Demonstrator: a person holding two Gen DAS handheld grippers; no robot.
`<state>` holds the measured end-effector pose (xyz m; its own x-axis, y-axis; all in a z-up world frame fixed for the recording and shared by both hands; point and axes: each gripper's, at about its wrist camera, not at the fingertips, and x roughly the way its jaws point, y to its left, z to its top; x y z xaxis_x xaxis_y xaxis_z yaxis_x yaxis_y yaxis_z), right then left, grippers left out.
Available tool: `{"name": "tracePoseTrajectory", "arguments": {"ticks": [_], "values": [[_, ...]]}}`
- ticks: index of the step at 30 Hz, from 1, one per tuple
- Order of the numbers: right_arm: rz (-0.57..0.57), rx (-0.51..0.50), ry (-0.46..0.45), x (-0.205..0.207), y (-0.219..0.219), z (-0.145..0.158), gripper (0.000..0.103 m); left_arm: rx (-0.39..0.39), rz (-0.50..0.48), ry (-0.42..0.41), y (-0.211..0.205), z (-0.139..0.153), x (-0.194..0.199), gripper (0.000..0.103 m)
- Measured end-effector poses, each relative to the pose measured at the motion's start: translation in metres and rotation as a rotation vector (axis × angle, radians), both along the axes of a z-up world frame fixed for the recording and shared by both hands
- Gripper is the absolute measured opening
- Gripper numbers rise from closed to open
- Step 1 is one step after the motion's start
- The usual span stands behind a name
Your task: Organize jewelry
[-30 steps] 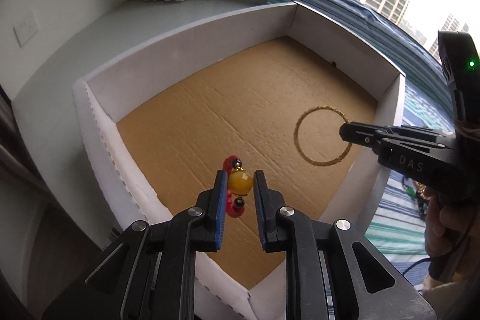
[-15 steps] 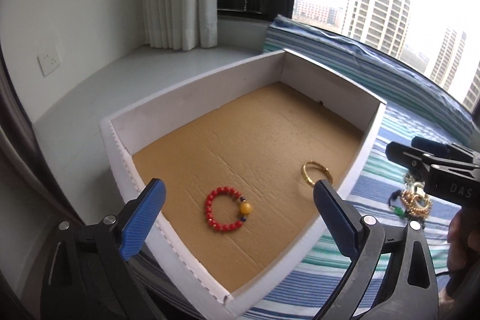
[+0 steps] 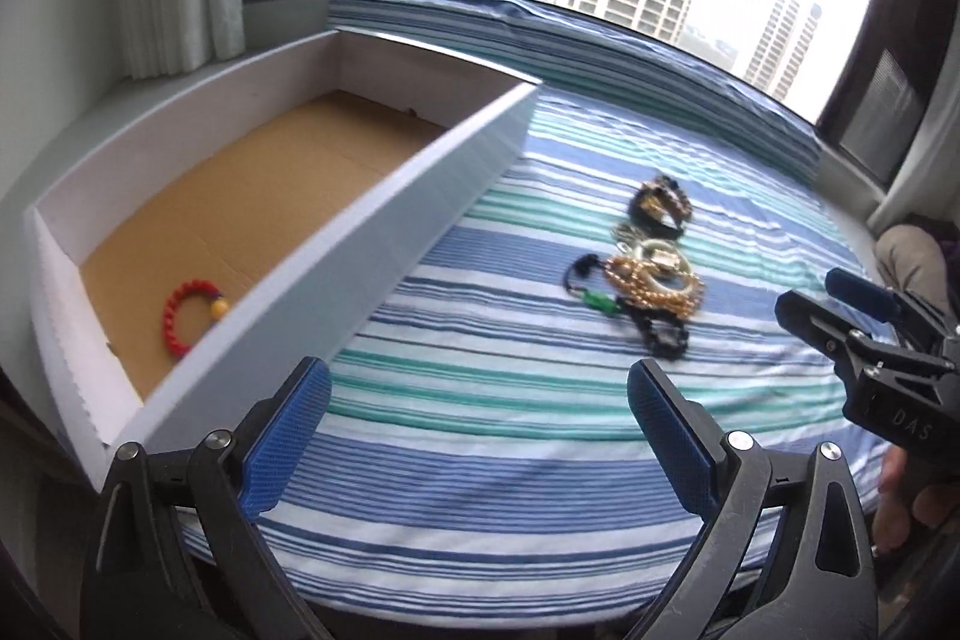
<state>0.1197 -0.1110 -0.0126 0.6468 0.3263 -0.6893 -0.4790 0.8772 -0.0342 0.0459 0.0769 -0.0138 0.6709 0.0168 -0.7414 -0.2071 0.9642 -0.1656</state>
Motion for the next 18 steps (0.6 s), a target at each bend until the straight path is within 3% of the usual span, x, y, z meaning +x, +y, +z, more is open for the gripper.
{"name": "tracePoseTrajectory", "arguments": {"ticks": [4,9,18], "values": [[-0.072,-0.038,0.008,-0.017,-0.042,-0.018,0.077,0.01,-0.095,0.025,-0.033,-0.002,0.0,0.099],[-0.11,-0.048,0.045,-0.042,-0.077,-0.039,0.077,-0.007,-0.138,0.043,-0.049,-0.007,-0.004,0.1],[-0.121,0.007,0.093,-0.067,-0.093,-0.057,0.077,-0.023,-0.157,0.081,-0.056,-0.014,-0.006,0.1]]}}
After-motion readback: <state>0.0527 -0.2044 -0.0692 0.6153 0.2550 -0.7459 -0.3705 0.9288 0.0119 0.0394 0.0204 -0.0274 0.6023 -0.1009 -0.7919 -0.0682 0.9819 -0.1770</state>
